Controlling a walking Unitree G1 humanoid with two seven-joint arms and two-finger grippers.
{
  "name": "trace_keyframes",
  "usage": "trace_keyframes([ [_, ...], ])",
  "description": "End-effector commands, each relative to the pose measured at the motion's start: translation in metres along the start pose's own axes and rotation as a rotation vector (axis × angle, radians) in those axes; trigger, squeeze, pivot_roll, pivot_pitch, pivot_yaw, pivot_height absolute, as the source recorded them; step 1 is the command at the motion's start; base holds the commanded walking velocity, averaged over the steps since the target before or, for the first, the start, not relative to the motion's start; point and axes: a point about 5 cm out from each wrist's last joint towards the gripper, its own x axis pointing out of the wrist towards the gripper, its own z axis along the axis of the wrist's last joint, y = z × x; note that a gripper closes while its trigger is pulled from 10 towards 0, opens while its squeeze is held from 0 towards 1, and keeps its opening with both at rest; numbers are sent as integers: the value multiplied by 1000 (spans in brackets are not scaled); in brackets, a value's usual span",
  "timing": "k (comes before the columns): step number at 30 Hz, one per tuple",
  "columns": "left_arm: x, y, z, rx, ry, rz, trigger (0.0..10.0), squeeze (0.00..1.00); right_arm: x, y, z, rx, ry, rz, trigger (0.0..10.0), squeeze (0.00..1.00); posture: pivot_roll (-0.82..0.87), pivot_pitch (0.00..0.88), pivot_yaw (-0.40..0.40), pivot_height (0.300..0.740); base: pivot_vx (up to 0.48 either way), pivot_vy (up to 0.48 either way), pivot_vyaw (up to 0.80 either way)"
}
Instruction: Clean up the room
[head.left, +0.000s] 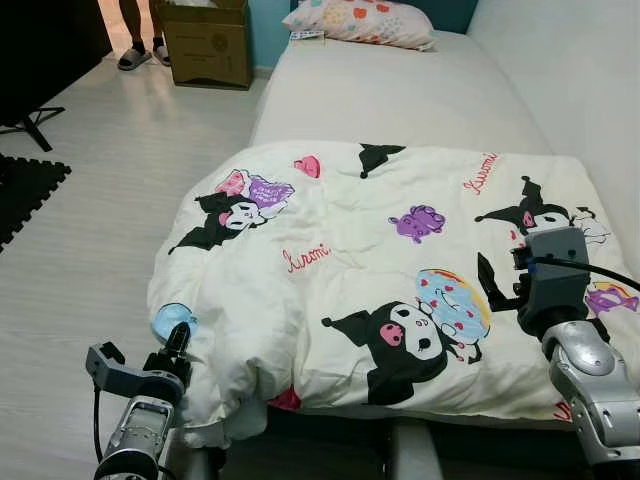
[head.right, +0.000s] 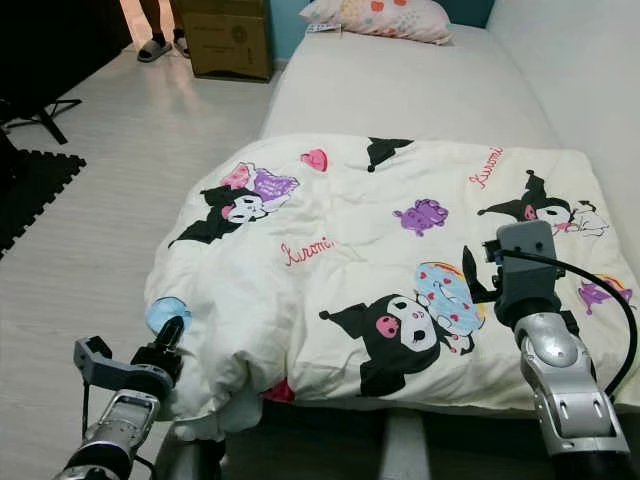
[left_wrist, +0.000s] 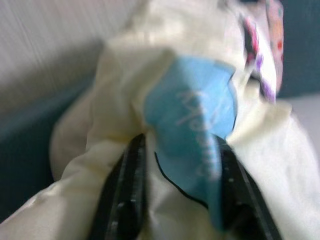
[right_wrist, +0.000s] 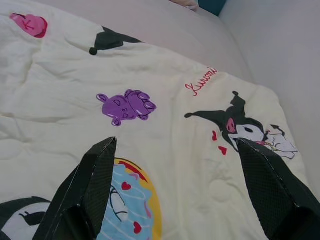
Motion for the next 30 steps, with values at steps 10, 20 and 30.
trace_keyframes([
  [10, 28, -56, 87, 568, -256, -29, 0, 0, -4, -3, -6, -1, 43, -15, 10000, 0, -30, 128, -97, 522, 0, 0, 0],
  [20, 38, -80, 72, 669, -217, -140, 1020, 0, -8, -2, -8, 3, 57, -15, 10000, 0, -42, 136, -85, 522, 0, 0, 0],
  [30, 21, -27, 29, 421, -43, 37, 10000, 1000, -11, -3, -10, -8, 74, -13, 10000, 0, -48, 153, -81, 522, 0, 0, 0],
])
